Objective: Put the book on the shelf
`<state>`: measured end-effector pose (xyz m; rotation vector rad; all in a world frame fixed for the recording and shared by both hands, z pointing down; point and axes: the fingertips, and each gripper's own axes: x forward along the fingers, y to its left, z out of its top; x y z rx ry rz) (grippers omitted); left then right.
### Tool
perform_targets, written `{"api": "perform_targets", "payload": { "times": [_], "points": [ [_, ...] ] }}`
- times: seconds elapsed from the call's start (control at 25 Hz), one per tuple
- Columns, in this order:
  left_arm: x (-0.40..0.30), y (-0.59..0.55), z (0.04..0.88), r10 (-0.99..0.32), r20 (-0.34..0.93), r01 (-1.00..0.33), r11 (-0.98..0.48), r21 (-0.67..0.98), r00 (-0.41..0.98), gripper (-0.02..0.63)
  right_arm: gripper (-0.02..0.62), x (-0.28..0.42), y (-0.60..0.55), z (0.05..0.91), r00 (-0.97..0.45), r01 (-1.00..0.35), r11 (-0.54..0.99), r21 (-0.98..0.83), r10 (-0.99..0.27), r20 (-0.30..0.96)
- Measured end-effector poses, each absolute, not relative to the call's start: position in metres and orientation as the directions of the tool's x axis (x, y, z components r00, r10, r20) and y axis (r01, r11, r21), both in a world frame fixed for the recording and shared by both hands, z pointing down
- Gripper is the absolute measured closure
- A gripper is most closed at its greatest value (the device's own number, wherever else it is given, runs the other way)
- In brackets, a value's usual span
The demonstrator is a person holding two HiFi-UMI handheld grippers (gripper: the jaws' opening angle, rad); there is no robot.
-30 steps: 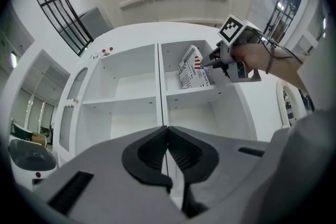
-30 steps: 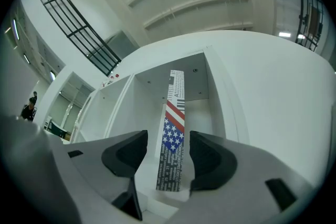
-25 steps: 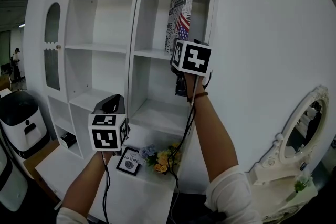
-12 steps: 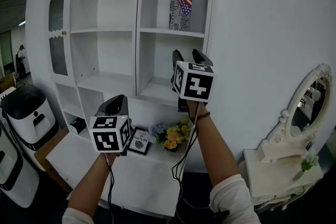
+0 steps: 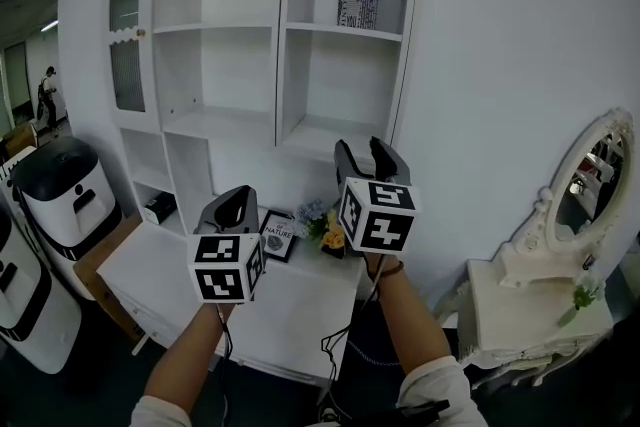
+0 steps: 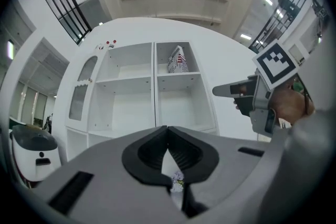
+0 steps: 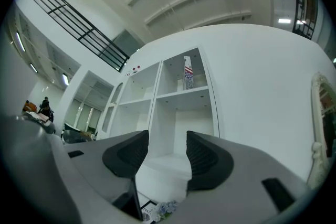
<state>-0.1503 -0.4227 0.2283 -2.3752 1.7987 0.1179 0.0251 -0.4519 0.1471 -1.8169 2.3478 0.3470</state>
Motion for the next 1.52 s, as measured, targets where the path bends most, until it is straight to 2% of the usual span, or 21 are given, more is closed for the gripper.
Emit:
{"api": "perform_targets", "payload": {
  "times": [0.52,0.72,1.0,1.52],
  "points": [
    [-0.131,-0.373,0.281,-0.948,-0.160,-0.958,-0.260,-0.118,0.276,0.598,0.457,0.044,-0.399,0.264,-0.225,-0.974,0.223,0.027,-0.962,-0.152],
    [-0.121,-0.371,0.305,-0.950,-0.145,-0.961,-0.271,-0.060,0.277,0.598,0.532,0.071,-0.382,0.284,-0.174,-0.984,0.180,-0.019,-0.969,-0.177],
    [-0.108,-0.361,0.324,-0.955,-0.139,-0.965,-0.260,-0.038,0.263,0.598,0.548,0.100,-0.366,0.304,-0.155,-0.986,0.163,-0.031,-0.973,-0.169],
    [-0.068,-0.364,0.342,-0.963,-0.123,-0.971,-0.240,-0.018,0.240,0.598,0.561,0.148,-0.367,0.337,-0.225,-0.974,0.227,-0.001,-0.966,-0.126]
  ]
}}
